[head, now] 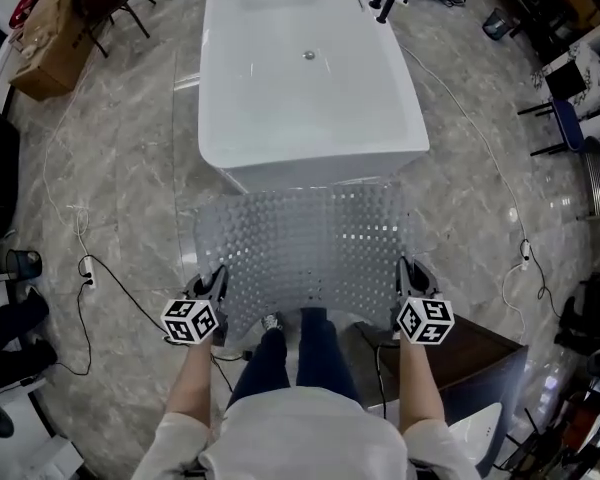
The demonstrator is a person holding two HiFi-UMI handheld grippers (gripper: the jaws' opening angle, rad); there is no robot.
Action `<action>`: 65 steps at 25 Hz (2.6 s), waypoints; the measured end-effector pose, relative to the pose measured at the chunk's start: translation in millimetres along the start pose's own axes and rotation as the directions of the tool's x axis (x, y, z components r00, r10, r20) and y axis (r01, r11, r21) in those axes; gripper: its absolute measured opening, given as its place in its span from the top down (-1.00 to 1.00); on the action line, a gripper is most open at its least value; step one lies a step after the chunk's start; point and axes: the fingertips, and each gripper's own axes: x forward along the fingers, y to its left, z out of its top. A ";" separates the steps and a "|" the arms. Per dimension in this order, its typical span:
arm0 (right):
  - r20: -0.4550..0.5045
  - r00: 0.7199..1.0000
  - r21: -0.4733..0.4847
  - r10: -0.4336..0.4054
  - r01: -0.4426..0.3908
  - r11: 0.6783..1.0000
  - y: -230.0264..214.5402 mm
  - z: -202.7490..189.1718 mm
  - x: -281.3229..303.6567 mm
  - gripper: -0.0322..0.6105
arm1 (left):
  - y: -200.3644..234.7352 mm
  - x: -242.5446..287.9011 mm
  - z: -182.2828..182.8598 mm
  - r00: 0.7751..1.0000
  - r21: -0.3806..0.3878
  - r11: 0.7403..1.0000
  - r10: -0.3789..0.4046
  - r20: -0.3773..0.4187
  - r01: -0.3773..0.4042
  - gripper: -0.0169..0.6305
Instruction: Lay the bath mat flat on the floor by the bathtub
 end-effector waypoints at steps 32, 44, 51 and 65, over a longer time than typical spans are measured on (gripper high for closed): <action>-0.148 0.988 -0.090 -0.049 0.036 0.995 -73.2 -151.0 212.6 0.79 | 120.8 183.4 -119.7 0.980 -0.001 0.986 0.165 -0.110 -0.167 0.82; -0.193 0.980 -0.079 -0.056 0.041 0.996 -94.3 -215.4 275.5 0.79 | 157.4 239.1 -163.9 0.976 0.011 0.986 0.169 -0.138 -0.169 0.82; -0.217 0.974 -0.108 -0.065 0.043 0.993 -106.8 -244.1 301.1 0.79 | 177.4 261.0 -192.5 0.968 -0.003 0.981 0.191 -0.160 -0.194 0.82; -0.240 0.967 -0.143 -0.079 0.046 0.989 -124.2 -287.4 349.1 0.79 | 201.4 316.8 -226.4 0.965 0.033 0.985 0.174 -0.197 -0.171 0.82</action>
